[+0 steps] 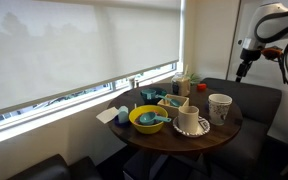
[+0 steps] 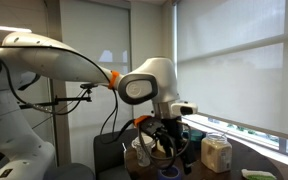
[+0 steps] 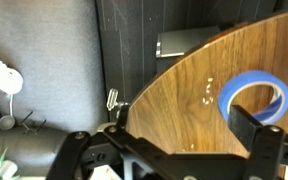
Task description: Use the white spoon to transfer some contents from the clear jar into the white cup on the plate
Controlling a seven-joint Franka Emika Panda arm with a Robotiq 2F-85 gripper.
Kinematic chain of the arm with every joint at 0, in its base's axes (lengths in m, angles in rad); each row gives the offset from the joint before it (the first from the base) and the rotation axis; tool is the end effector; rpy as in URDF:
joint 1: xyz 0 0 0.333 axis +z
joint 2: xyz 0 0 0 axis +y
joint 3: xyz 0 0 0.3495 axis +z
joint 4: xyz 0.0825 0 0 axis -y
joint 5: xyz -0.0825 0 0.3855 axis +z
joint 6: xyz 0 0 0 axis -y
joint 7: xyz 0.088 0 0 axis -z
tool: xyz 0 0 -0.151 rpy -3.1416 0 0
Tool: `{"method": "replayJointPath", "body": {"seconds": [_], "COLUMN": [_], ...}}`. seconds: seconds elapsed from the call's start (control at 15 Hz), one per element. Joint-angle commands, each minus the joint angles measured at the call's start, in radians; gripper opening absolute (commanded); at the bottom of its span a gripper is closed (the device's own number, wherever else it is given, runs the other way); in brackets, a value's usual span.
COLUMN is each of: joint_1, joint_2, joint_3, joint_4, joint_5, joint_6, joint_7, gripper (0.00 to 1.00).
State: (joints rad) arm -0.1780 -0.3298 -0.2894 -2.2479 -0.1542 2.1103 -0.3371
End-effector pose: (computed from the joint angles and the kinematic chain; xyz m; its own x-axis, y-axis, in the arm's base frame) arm 0.4131 -0.2324 0.4983 0.9872 -0.0476 0.1521 -0.0645 -0.9920 0.1082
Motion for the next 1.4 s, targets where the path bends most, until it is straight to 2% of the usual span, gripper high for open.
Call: {"method": "replayJointPath", "body": {"seconds": [0.0,0.27,0.47,0.53,0.6,1.27,1.33], "joint_1": [0.034,0.042,-0.002,-0.009,-0.020,-0.022,-0.025], "joint_2": [0.107,0.247,0.363,0.263,0.289,0.287,0.324], "joint_3": [-0.054,-0.080,-0.077,-0.042,-0.038,-0.034,-0.035], "joint_4": [0.196,0.427,0.589,0.452,0.483,0.475,0.501], "joint_5": [0.197,0.319,0.420,0.356,0.363,0.362,0.354], "joint_6": [0.005,-0.140,-0.240,-0.160,-0.171,-0.170,-0.155], "joint_7": [-0.092,-0.299,-0.392,-0.335,-0.343,-0.343,-0.347], "gripper": [1.00,1.00,1.00,1.00,1.00,1.00,1.00]}}
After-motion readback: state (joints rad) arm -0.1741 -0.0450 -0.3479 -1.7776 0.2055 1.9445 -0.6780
